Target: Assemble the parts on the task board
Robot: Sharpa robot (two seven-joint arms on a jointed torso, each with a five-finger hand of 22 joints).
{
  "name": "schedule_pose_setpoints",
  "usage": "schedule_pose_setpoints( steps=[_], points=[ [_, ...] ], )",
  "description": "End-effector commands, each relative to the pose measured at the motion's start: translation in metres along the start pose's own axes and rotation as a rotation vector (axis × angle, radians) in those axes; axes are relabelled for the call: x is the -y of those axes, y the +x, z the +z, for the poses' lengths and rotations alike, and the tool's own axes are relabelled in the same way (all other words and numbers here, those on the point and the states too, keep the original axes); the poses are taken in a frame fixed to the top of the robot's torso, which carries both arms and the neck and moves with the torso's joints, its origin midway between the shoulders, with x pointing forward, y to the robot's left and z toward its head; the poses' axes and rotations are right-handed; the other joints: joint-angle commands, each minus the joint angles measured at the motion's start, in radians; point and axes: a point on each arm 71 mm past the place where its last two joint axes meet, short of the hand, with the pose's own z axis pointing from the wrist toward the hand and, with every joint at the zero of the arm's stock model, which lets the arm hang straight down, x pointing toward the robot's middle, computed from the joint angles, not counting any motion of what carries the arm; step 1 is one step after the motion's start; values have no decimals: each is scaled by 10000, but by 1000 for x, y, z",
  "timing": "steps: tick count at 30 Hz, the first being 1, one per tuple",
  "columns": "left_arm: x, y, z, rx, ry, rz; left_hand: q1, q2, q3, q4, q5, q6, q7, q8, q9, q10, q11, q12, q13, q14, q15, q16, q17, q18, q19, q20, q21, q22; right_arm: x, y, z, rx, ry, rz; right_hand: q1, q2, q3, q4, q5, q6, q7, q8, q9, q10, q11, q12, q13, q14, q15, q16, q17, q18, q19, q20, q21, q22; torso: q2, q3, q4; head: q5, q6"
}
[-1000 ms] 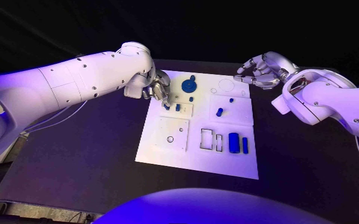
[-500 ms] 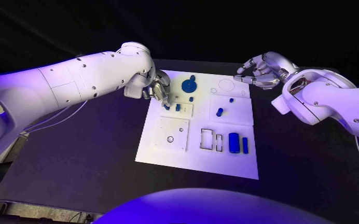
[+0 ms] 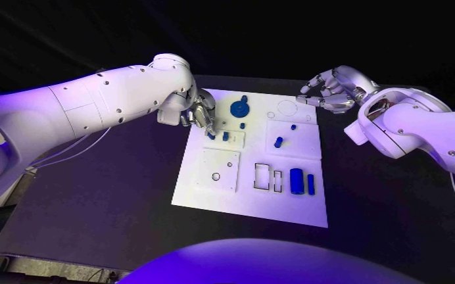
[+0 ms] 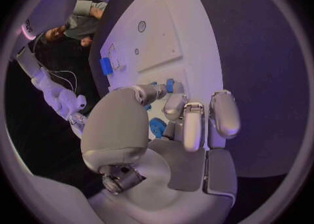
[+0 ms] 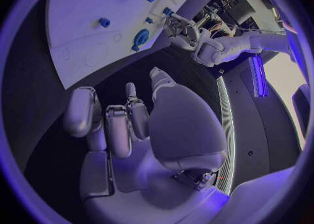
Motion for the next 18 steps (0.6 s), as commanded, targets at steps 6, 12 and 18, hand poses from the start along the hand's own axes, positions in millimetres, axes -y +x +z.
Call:
schedule_pose_setpoints(
  steps=[6, 12, 18],
  points=[
    [-2, 2, 2, -93, -299, -138, -81, -20, 1508, -1597, 206, 244, -158, -54, 64, 74, 3, -72, -46, 862, -75, 24, 1902, -165, 7, 2, 45, 7, 0, 1, 0, -117, -64, -81, -58, 26, -31, -10, 52, -89, 1, 34, 3, -48, -33, -43, 516, 664, -20, -48, 1025, 162, -36, -5, -59, -14, -1, 1, -1, 1, 0],
    [-3, 2, 2, -7, -316, -199, -104, -13, 1498, -1587, 241, 250, -159, -60, 70, 83, 3, -69, -37, 862, -76, 23, 1901, -160, -6, 0, 36, -15, 0, 1, 0, -113, -67, -79, -58, 26, -31, -10, 52, -89, 1, 34, 3, -48, -33, -43, 516, 664, -20, -48, 1025, 162, -36, -5, -59, -14, 7, 1, -4, -2, 0],
    [-2, 1, 2, 65, -290, -302, -248, 25, 1394, -1509, 270, 241, -162, -113, 83, 98, 6, -82, -39, 861, -75, 21, 1898, -154, -31, -1, 15, -49, 0, 1, 0, -110, -67, -79, -59, 22, -28, -12, 59, -102, 0, 57, -4, -61, -34, -58, 499, 659, -21, -63, 1001, 168, -46, -7, -100, -31, 4, 0, -4, -6, 0]
  ],
)
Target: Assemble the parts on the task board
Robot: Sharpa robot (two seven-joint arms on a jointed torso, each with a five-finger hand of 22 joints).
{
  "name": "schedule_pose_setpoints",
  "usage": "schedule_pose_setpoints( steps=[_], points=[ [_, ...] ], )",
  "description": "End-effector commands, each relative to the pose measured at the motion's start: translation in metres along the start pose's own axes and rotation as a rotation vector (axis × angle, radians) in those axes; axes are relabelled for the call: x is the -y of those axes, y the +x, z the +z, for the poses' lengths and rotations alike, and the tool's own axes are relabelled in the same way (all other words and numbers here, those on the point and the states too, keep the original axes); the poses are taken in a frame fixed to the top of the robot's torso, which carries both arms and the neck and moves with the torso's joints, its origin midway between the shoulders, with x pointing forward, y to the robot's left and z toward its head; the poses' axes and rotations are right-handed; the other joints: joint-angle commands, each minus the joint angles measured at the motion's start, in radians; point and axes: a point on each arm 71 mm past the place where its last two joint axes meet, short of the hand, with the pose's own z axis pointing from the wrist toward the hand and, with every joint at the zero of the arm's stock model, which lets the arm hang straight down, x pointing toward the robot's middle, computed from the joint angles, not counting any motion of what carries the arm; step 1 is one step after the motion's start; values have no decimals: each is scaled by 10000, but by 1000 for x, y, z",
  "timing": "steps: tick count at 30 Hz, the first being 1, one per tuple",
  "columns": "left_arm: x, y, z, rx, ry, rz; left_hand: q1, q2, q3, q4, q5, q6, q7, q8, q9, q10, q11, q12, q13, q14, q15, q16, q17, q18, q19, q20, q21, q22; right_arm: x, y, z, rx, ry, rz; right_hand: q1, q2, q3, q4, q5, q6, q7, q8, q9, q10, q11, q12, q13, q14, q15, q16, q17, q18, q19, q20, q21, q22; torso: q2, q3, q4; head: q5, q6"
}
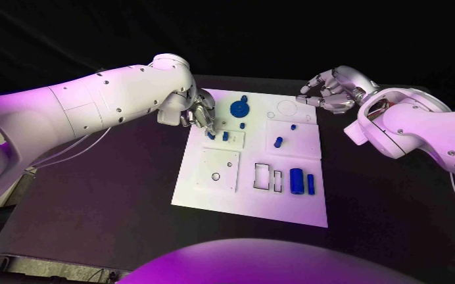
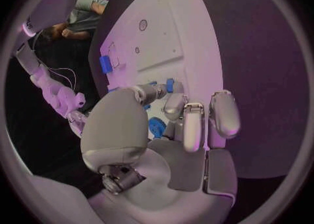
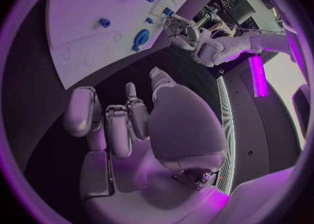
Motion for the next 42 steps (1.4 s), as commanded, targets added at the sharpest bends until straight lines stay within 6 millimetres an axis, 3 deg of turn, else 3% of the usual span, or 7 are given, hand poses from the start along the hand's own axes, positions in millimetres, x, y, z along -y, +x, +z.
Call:
schedule_pose_setpoints(
  steps=[1, 11, 42],
  points=[
    [-2, 1, 2, 54, -178, -124, -150, -7, 1396, -1468, 33, 218, -180, -64, 79, 99, 4, -34, -1, 825, -40, 21, 1898, -156, -31, -1, 15, -13, 0, 1, 0, -103, -68, -81, -59, 22, -28, -12, 59, -102, 0, 57, -4, -61, -34, -58, 501, 659, -21, -63, 999, 168, -46, -7, -55, -20, 4, 1, 0, -4, 0],
    [-2, 1, 2, 76, -130, -221, -651, -7, 748, -1182, -19, 254, -275, -215, 137, 85, -51, -159, -114, 825, -72, 21, 1900, -140, -84, -23, -69, -106, 0, 1, 0, -87, -57, -78, -59, 22, -28, -12, 59, -102, 0, 57, -4, -61, -34, -58, 501, 659, -21, -63, 999, 168, -46, -7, -55, -20, 0, -2, -2, -11, 0],
    [-5, 0, 2, 101, -238, -133, -1330, -152, 16, -698, -87, 514, -356, -470, 109, 84, -108, -168, -68, 826, -121, 20, 1901, -139, -75, -74, -130, -146, 0, 1, 1, -82, -79, -62, -61, 19, -27, -11, 61, -114, 2, 61, -7, -63, -33, -58, 502, 662, -21, -58, 1013, 164, -39, -7, -46, -9, 4, -3, 5, -20, 0]
  ],
)
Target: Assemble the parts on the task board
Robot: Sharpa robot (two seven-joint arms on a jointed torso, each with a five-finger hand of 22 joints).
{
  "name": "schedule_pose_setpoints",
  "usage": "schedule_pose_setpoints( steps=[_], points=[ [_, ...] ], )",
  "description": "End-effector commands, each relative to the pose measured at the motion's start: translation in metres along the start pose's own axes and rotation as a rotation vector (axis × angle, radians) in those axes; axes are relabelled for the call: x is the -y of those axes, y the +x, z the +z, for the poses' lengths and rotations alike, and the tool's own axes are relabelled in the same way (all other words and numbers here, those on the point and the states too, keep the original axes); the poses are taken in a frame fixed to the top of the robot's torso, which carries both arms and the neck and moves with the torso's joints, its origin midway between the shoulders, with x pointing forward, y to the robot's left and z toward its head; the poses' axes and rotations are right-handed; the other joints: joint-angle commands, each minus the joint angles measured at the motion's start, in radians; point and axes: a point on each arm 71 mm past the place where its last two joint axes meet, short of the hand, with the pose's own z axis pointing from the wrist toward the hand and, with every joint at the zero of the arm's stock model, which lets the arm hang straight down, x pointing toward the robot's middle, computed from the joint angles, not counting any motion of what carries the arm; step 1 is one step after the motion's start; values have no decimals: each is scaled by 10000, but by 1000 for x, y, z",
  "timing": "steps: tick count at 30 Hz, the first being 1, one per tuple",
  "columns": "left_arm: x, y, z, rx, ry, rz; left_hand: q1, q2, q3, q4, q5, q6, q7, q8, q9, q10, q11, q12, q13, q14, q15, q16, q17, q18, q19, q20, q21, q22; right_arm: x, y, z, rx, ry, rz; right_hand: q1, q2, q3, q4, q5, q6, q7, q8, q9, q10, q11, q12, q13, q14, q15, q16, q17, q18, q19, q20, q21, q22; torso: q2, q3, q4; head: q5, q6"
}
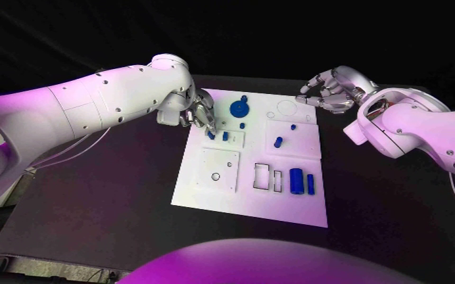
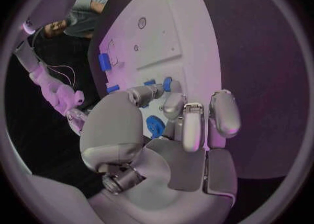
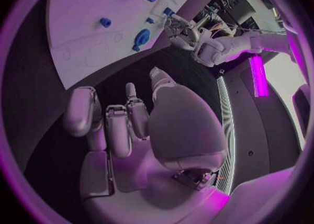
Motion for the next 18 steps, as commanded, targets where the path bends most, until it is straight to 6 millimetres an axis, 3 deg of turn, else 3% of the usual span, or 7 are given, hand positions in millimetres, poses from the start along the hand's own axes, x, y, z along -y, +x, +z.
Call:
schedule_pose_setpoints(
  steps=[1, 18],
  points=[
    [-2, 1, 1, 16, -146, 73, -128, 19, -100, 30, -54, 68, -3, -45, -10, 21, -37, -31, 33, 836, -59, 19, 1899, -140, -34, -37, -59, 15, -1, 1, 0, -84, -94, -58, -61, 19, -27, -11, 60, -43, 3, 61, -7, -35, -5, -18, 505, 662, -21, -20, 1011, 165, -38, -7, -17, 15, 4, 2, 2, -6, 0],
    [-3, 2, 2, -101, -173, 96, -447, -21, -514, 402, -137, 200, 1, -190, -32, -22, -30, -84, -12, 836, -55, 18, 1899, -136, -41, -37, -93, -20, 0, 1, 0, -105, -85, -60, -65, 18, -27, -10, 61, -50, 3, 69, -10, -30, -4, -11, 512, 672, -20, -3, 1050, 157, -21, -8, 10, 40, 6, 0, -1, -6, 0]
  ],
)
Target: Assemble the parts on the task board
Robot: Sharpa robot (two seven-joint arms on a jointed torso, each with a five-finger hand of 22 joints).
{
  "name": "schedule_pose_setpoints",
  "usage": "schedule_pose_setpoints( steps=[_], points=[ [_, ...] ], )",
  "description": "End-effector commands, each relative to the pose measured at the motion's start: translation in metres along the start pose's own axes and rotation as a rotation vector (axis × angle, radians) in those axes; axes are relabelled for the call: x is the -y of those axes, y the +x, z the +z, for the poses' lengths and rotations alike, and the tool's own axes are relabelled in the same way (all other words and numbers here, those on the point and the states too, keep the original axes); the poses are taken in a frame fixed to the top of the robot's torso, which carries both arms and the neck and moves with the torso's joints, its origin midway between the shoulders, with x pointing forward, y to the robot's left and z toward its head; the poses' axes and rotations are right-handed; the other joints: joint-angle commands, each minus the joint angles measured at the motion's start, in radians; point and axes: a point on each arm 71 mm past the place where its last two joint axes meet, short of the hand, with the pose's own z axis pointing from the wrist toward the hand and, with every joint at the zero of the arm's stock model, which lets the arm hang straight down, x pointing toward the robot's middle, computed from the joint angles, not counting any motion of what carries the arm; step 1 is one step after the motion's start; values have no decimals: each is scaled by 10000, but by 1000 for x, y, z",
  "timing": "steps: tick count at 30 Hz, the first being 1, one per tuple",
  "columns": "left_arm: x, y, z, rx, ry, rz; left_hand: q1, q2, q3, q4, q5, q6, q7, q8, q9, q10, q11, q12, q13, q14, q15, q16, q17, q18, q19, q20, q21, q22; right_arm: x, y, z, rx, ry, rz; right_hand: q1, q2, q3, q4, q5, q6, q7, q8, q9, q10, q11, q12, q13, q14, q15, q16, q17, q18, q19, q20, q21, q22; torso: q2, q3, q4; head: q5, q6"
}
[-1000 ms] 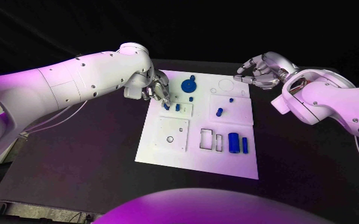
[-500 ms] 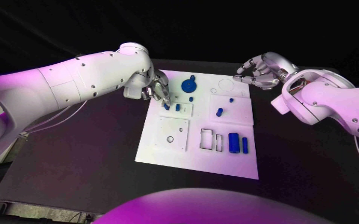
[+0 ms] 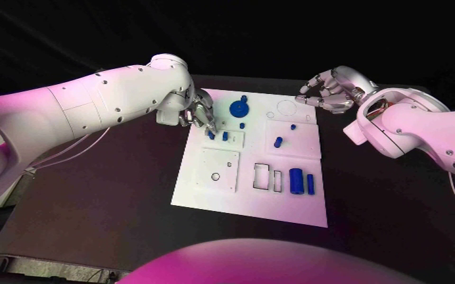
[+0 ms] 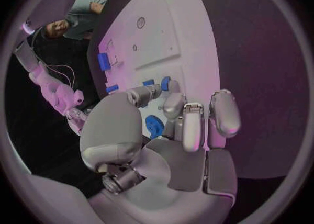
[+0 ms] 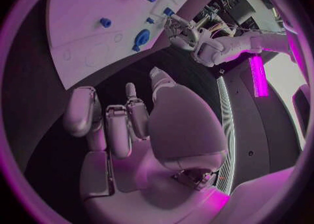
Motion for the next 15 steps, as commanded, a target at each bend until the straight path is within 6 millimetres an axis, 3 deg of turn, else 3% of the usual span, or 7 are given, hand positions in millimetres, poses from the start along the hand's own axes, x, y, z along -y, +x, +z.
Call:
schedule_pose_setpoints(
  steps=[1, 15],
  points=[
    [-1, 2, 1, -119, -123, 104, -110, 13, -93, 47, -44, 60, 3, -61, -17, -25, -30, -40, -18, 840, -59, 19, 1901, -135, -42, -37, -55, -14, -1, 1, 0, -106, -85, -62, -65, 18, -27, -10, 61, -50, 3, 69, -10, -31, -4, -12, 504, 672, -20, -3, 1052, 157, -21, -8, 10, 9, 3, 1, 0, -1, 0],
    [-2, 2, 2, -224, -170, 138, -227, 11, -355, 233, -62, 156, -3, -86, 2, -32, -30, -56, -25, 840, -57, 18, 1900, -126, -60, -34, -85, -56, -1, 1, 0, -90, -92, -54, -69, 22, -25, -9, 62, -55, 4, 75, -12, -37, -4, -19, 496, 668, -20, -12, 1033, 162, -31, -8, -18, -8, -3, 8, -5, -3, 0]
  ],
)
